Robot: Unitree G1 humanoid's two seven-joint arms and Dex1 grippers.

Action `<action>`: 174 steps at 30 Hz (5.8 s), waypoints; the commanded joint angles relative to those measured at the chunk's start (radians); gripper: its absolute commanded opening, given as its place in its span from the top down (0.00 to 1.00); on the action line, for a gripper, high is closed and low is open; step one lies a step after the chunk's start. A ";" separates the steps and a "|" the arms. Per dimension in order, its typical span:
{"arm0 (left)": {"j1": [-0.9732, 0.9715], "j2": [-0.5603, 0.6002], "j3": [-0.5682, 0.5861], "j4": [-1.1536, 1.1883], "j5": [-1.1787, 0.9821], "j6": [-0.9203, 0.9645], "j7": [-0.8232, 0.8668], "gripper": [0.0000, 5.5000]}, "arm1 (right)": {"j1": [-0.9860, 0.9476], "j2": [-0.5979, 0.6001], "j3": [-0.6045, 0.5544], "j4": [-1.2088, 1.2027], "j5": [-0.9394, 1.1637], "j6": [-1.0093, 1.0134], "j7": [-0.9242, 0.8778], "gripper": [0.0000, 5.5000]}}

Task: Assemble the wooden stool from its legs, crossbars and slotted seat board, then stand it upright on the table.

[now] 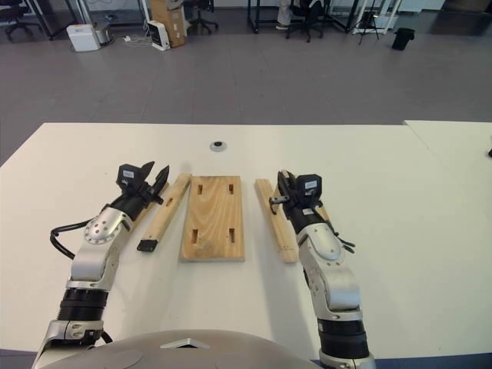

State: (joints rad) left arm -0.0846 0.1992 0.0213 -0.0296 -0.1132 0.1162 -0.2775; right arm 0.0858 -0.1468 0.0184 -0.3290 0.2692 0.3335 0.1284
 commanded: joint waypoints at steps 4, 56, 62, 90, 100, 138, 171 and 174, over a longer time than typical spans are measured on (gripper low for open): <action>0.055 -0.017 -0.013 -0.043 0.019 -0.008 0.031 0.62 | 0.119 -0.004 0.046 0.152 -0.023 0.057 0.039 0.92; 0.240 -0.173 0.000 -0.142 0.018 -0.035 0.198 0.62 | 0.138 -0.161 0.030 -0.144 -0.044 0.315 0.112 0.37; 0.243 -0.176 0.004 -0.144 0.015 -0.034 0.206 0.62 | 0.160 -0.195 0.043 -0.183 -0.043 0.408 0.129 0.37; -0.247 -0.065 0.152 -0.112 -0.702 0.320 -0.232 0.62 | -0.380 -0.148 -0.485 0.033 0.561 0.720 0.210 0.63; -0.585 0.000 0.215 0.004 -1.060 0.635 -0.293 0.39 | -0.494 -0.231 -0.467 0.000 1.166 0.927 0.233 0.63; -0.599 0.322 0.172 0.123 -0.871 0.723 -0.679 0.62 | -0.093 -0.315 -0.360 0.097 1.045 0.540 0.191 0.37; -0.300 0.465 0.063 -0.117 -0.612 0.404 -1.056 0.63 | 0.072 -0.268 -0.385 0.069 0.977 0.538 0.209 0.37; -0.276 0.458 0.054 -0.120 -0.601 0.398 -1.057 0.63 | 0.066 -0.272 -0.371 0.081 0.955 0.533 0.214 0.37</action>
State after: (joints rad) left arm -0.3783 0.6499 0.0799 -0.1385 -0.7090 0.5167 -1.3358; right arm 0.1585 -0.4187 -0.3645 -0.2489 1.2501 0.8640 0.3403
